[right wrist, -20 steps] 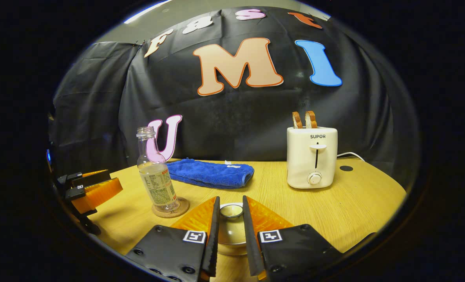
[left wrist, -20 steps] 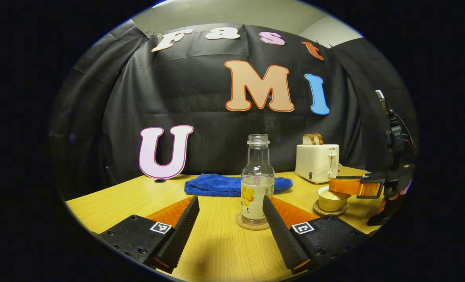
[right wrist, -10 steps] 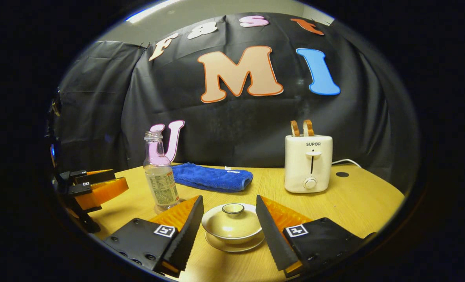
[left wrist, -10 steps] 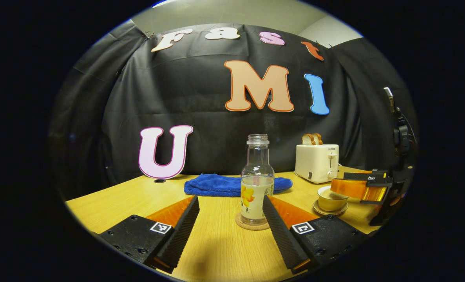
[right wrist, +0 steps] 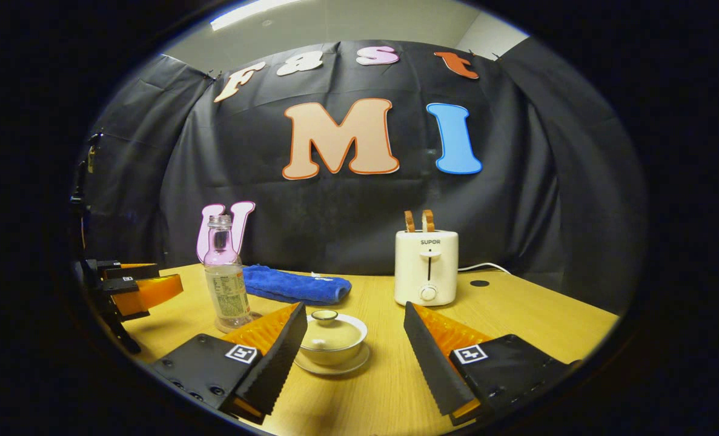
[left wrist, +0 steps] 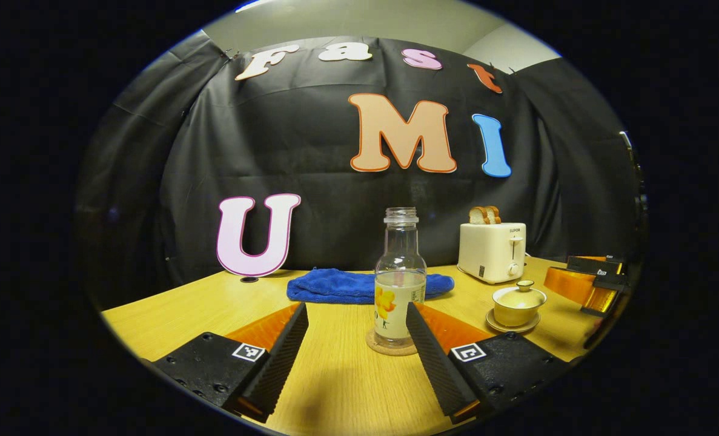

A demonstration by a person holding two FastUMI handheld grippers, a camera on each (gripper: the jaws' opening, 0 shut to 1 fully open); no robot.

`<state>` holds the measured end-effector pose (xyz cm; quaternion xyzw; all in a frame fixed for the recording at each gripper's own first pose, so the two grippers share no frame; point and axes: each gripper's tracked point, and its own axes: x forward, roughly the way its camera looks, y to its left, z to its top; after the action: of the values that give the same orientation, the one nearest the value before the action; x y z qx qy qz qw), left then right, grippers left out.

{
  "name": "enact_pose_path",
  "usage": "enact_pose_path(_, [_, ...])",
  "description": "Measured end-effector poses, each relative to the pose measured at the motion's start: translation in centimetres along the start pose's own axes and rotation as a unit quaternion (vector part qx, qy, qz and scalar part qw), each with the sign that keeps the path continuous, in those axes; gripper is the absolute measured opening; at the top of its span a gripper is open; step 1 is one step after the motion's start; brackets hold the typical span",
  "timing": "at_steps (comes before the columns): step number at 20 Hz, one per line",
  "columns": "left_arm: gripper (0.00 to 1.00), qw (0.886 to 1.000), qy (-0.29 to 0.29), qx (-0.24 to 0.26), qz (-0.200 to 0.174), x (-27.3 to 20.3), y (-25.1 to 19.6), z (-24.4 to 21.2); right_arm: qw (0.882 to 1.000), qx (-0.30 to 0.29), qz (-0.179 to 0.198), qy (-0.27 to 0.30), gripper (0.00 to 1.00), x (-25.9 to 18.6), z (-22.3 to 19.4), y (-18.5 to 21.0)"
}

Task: Open the teacup lid with one hand, grasp the water bottle and pour water into the teacup with the other hand; after pouring, place the water bottle on the coaster and then close the teacup lid.

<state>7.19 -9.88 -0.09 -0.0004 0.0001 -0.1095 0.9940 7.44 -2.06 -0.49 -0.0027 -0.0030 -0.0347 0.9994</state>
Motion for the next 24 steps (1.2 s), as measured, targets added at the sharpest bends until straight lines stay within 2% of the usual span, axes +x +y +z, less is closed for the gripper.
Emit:
enact_pose_path(2, [0.95, 1.000, -0.001, 0.000, 0.004, -0.3, 0.1, 0.0, 1.000, 0.000, -0.024, -0.002, 1.00, -0.7, 0.0, -1.3])
enact_pose_path(6, [0.95, 1.000, 0.000, 0.001, 0.024, -1.2, 0.8, 0.1, 0.999, -0.002, -0.050, -0.003, 0.96, -2.4, 0.3, -2.7])
enact_pose_path(7, [0.95, 1.000, 0.000, 0.002, 0.031, -1.5, 0.9, 0.1, 0.999, -0.002, -0.053, -0.002, 1.00, -2.7, 0.2, -2.8])
enact_pose_path(8, [0.95, 0.999, 0.000, 0.002, 0.037, -1.6, 1.1, 0.1, 0.998, -0.002, -0.055, -0.003, 0.96, -2.9, 0.3, -2.9])
enact_pose_path(13, [0.95, 0.998, -0.002, 0.003, 0.058, -2.8, 1.6, 0.1, 0.998, -0.002, -0.060, -0.003, 0.96, -3.1, 0.3, -3.1])
enact_pose_path(21, [0.95, 0.998, -0.002, 0.003, 0.065, -2.8, 1.8, 0.1, 0.998, -0.003, -0.060, -0.002, 0.96, -3.1, 0.4, -3.2])
enact_pose_path(22, [0.95, 0.998, -0.002, 0.003, 0.065, -2.9, 1.8, 0.1, 0.998, -0.003, -0.060, -0.002, 1.00, -3.1, 0.4, -3.2])
enact_pose_path(24, [0.95, 0.998, -0.001, 0.002, 0.065, -2.8, 1.9, 0.0, 0.998, -0.002, -0.059, -0.002, 0.96, -3.1, 0.4, -3.2])
